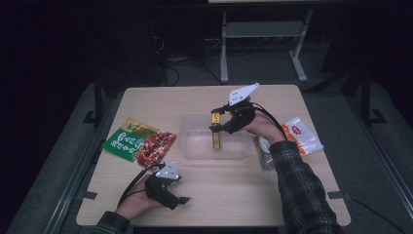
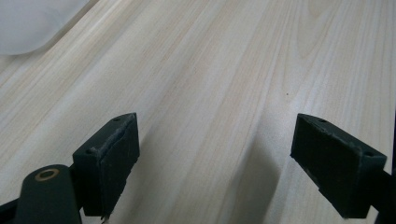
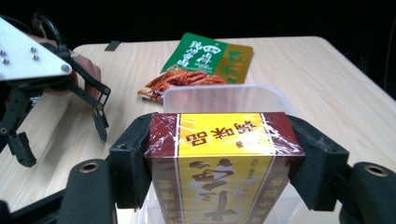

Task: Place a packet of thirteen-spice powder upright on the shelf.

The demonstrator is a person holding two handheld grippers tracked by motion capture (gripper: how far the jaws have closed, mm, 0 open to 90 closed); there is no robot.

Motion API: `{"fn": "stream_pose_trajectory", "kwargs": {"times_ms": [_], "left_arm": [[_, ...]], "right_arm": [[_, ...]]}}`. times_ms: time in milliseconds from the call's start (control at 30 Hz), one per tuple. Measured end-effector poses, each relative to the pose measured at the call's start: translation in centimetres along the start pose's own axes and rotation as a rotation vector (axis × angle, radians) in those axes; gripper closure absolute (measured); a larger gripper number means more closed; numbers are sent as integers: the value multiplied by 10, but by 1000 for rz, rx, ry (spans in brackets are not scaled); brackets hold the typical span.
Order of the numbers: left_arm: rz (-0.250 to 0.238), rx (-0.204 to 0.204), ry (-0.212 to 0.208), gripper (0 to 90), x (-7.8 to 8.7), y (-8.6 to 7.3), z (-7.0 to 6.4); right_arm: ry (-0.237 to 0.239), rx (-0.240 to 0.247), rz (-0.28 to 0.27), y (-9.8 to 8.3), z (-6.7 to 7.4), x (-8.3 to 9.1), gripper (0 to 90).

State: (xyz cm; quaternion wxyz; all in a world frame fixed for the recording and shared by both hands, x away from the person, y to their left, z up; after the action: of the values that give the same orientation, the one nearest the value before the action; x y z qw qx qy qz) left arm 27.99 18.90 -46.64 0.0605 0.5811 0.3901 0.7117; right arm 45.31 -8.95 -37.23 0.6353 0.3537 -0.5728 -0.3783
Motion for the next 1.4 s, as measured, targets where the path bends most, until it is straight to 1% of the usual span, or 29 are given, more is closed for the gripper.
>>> {"fn": "stream_pose_trajectory", "kwargs": {"times_ms": [133, 167, 200, 300, 367, 400, 433, 467, 533, 567, 600, 633, 700, 733, 833, 900, 967, 1100, 1133, 1167, 1300, 1400], "left_arm": [[1, -1, -1, 150, 0, 0, 0], [-7, 11, -2, 150, 0, 0, -1], [1, -3, -1, 150, 1, 0, 0], [7, -4, -3, 150, 1, 0, 0], [7, -5, -3, 150, 1, 0, 0], [7, -6, -6, 150, 0, 0, -1], [1, 5, -8, 150, 0, 0, -2], [1, 6, -8, 150, 0, 0, -2], [0, 7, -9, 150, -1, 0, -2], [0, 7, -9, 150, -1, 0, -2], [-2, 6, -9, 150, 0, 0, -2], [-2, 6, -9, 150, 0, 0, -2], [-2, 3, -10, 150, 0, 1, -2], [-6, 9, -13, 150, 0, 1, -2], [-16, 11, -14, 150, 1, 1, -3], [-14, 8, -12, 150, 2, 2, -3], [-8, 6, -14, 150, 2, 2, -2], [-9, 9, -13, 146, 4, 2, -2], [0, -1, -13, 146, 5, 3, -1], [6, -10, -12, 146, 5, 3, -1], [-1, 1, -15, 146, 5, 3, -2], [-6, 1, -14, 146, 5, 3, -2]], "right_arm": [[2, -7, 20, -4, -4, -4, 313], [4, -8, 23, -5, -4, -4, 313], [5, -9, 25, -6, -5, -5, 313], [7, -17, 37, -7, -5, -7, 312], [7, -7, 55, -9, -7, -8, 312], [14, -26, 61, -10, -6, -8, 312], [12, -16, 68, -11, -7, -9, 311], [16, -29, 73, -12, -7, -9, 311], [16, -35, 83, -13, -6, -11, 310], [14, -22, 95, -14, -7, -11, 310], [13, -25, 100, -14, -6, -13, 310], [14, -17, 104, -14, -6, -14, 310], [17, -29, 118, -15, -5, -15, 309], [15, -22, 130, -16, -6, -16, 308], [8, -21, 154, -16, -5, -18, 308], [3, -17, 172, -16, -5, -20, 306], [0, -22, 172, -16, -5, -20, 304], [-10, -48, 164, -16, -6, -18, 283], [-16, -59, 155, -15, -6, -17, 268], [-26, -66, 146, -14, -5, -14, 254], [-68, -68, 130, -9, -2, -4, 208], [-90, -95, 121, -5, 4, 4, 173]]}}
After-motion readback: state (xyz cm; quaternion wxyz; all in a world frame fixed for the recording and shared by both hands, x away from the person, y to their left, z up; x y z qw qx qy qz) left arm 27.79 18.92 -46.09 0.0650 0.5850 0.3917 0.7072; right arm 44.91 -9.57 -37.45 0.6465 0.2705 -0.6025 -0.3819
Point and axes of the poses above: each handheld gripper's, and its own axes: x roughly backward along the jaws, y roughly out of its top, z roughly to its left, the point moved 1 cm from there along -x, roughly forward along the jaws, and after that the axes turned 9 degrees about y, right-handed, at the moved point
